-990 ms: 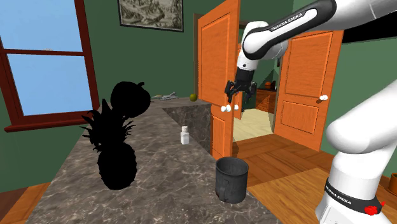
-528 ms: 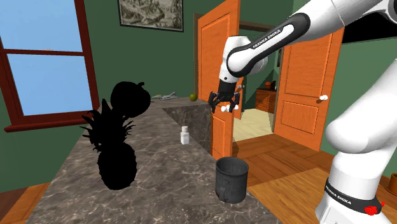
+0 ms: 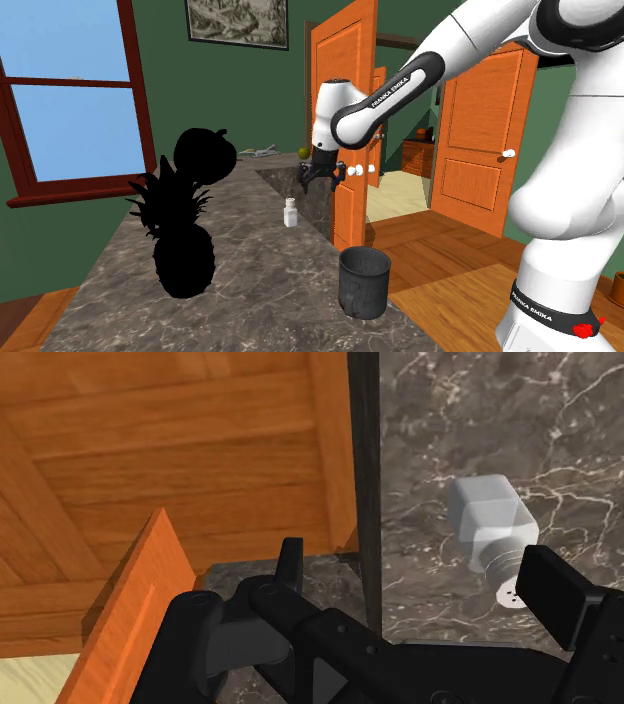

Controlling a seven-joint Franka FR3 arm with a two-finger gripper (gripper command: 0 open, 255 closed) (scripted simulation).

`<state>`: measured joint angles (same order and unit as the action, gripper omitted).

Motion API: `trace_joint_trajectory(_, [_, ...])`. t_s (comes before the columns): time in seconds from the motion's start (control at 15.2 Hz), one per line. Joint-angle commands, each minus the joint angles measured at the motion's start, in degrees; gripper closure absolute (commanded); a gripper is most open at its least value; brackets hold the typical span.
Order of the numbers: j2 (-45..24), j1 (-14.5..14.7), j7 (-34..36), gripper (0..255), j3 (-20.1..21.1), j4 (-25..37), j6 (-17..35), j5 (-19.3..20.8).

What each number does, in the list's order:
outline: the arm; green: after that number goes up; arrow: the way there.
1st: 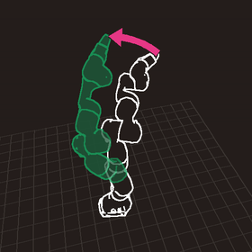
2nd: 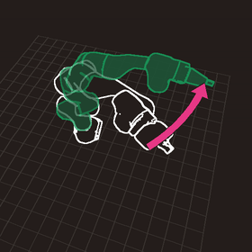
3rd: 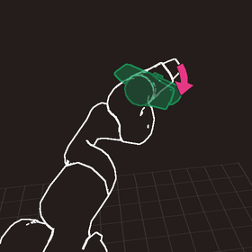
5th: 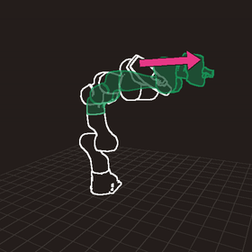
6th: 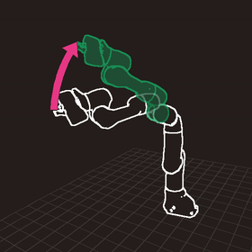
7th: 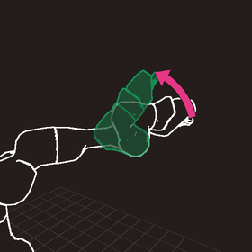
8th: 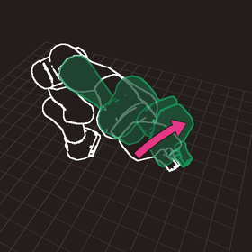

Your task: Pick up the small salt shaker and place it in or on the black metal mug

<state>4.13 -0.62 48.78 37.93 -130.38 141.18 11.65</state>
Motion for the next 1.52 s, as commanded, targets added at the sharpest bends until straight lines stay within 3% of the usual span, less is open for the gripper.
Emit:
trace_joint_trajectory(0.0, [-5.41,-0.28,6.38,0,1.59,2.55,1.17,7.22])
trace_joint_trajectory(0.13, [-11.01,1.05,12.54,0,1.80,6.09,0.87,14.43])
trace_joint_trajectory(0.4, [-21.12,6.78,21.69,0,-0.86,13.86,-0.91,25.53])
trace_joint_trajectory(0.92, [-26.50,8.88,24.95,0,-4.06,15.49,1.51,30.90])
trace_joint_trajectory(1.45, [-26.49,8.88,24.94,0,-4.06,15.49,1.50,30.89])
